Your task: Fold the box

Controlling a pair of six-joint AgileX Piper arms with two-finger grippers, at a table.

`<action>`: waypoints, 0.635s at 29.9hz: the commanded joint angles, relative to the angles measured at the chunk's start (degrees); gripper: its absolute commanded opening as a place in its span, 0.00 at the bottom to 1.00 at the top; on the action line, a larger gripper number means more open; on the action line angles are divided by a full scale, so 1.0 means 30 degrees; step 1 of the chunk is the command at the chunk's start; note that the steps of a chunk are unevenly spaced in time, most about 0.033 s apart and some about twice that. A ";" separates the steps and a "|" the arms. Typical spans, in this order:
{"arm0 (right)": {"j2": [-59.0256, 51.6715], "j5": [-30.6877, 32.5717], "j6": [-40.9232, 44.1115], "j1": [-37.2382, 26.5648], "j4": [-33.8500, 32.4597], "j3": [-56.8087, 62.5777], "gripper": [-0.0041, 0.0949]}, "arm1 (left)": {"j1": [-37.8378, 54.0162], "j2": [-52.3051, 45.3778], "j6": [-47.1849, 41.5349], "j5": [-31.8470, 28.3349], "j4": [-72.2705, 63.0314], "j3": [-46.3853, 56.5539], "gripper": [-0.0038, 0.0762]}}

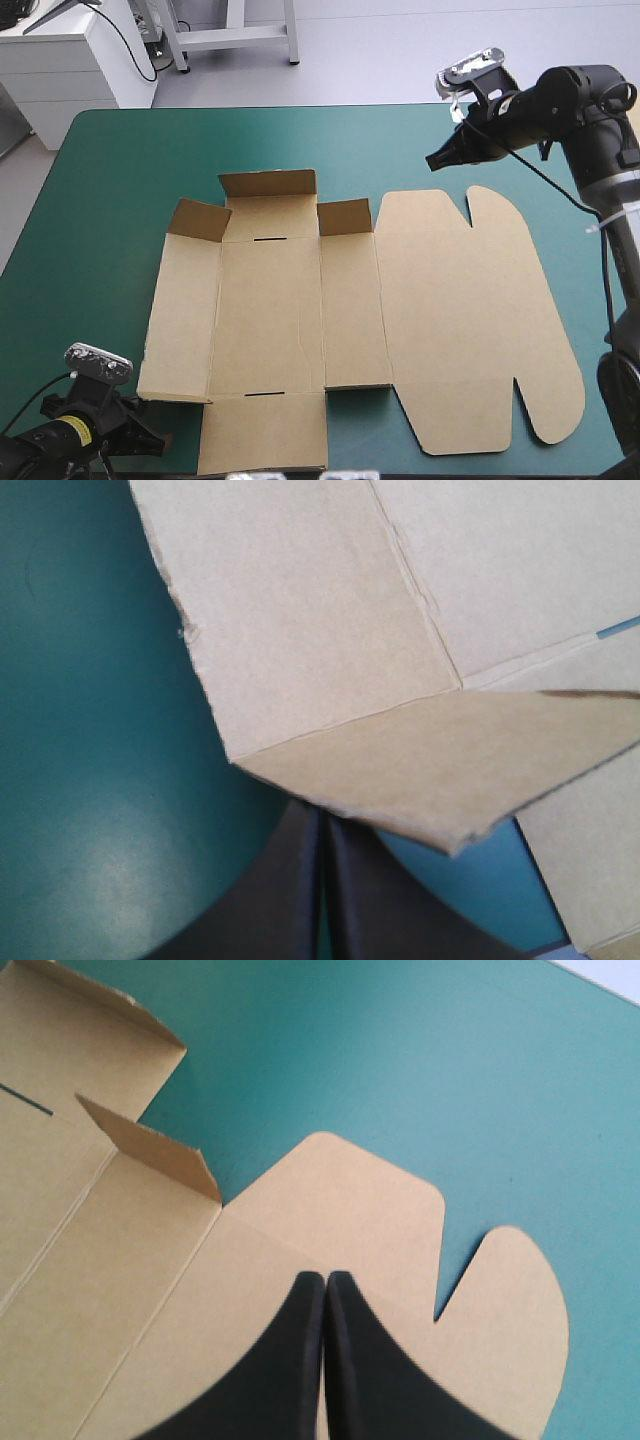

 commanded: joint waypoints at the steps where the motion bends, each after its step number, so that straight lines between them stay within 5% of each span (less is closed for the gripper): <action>1: -0.2288 -0.0594 -0.0239 -0.0135 -0.0110 0.2276 0.03 | -0.0003 0.0142 -0.0103 -0.0756 -0.0039 -0.0474 0.04; 13: -0.9978 -0.5310 -0.0596 -0.0135 0.0714 1.4123 0.03 | -0.0003 0.0142 -0.0103 -0.0756 0.0175 -0.0474 0.04; 19: -1.4277 -0.6036 -0.0596 -0.0135 0.0891 1.8221 0.03 | -0.0003 0.0142 -0.0103 -0.0756 0.0175 -0.0474 0.04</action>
